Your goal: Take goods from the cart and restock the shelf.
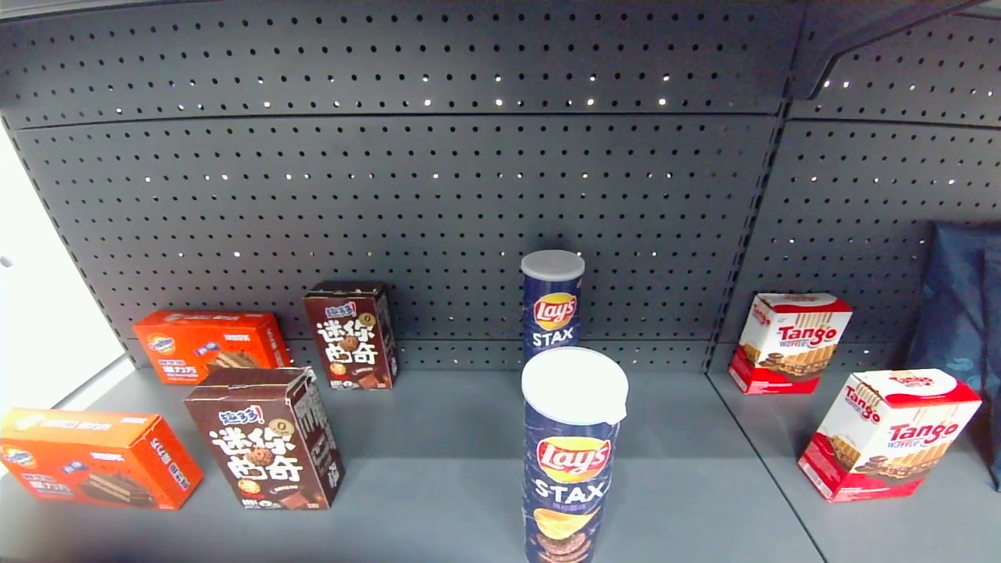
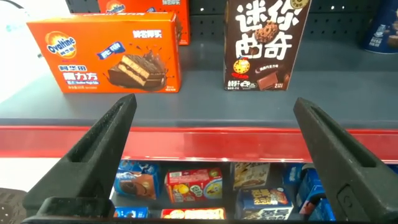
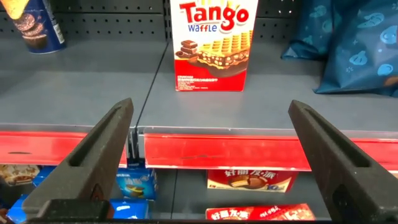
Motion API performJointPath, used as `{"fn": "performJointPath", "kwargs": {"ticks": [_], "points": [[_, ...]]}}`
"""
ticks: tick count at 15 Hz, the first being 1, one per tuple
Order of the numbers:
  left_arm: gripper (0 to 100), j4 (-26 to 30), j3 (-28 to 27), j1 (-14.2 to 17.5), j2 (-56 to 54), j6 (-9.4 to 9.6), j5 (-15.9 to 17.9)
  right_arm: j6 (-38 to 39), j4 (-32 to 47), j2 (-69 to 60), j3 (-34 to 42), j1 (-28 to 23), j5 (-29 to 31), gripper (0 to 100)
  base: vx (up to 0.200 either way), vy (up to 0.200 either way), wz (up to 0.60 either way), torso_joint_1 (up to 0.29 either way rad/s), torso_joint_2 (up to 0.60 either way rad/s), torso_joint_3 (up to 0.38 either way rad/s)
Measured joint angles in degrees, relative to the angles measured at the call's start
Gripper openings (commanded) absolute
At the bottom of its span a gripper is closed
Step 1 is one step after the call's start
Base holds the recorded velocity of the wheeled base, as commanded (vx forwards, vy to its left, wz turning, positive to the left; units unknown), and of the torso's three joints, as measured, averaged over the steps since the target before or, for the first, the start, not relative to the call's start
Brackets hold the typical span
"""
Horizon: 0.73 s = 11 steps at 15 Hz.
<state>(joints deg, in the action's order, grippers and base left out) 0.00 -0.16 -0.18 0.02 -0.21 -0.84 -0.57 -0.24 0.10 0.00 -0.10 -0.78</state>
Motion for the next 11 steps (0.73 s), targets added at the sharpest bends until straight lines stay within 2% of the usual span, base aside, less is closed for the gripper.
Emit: {"fn": "performJointPath", "kwargs": {"ticks": [11], "points": [[100,0.0,0.0,0.0,0.0,-0.04,0.0,0.1,0.0,0.0,0.0,0.0,0.0,100,0.0,0.0,0.0,0.0,0.0,0.0]]}}
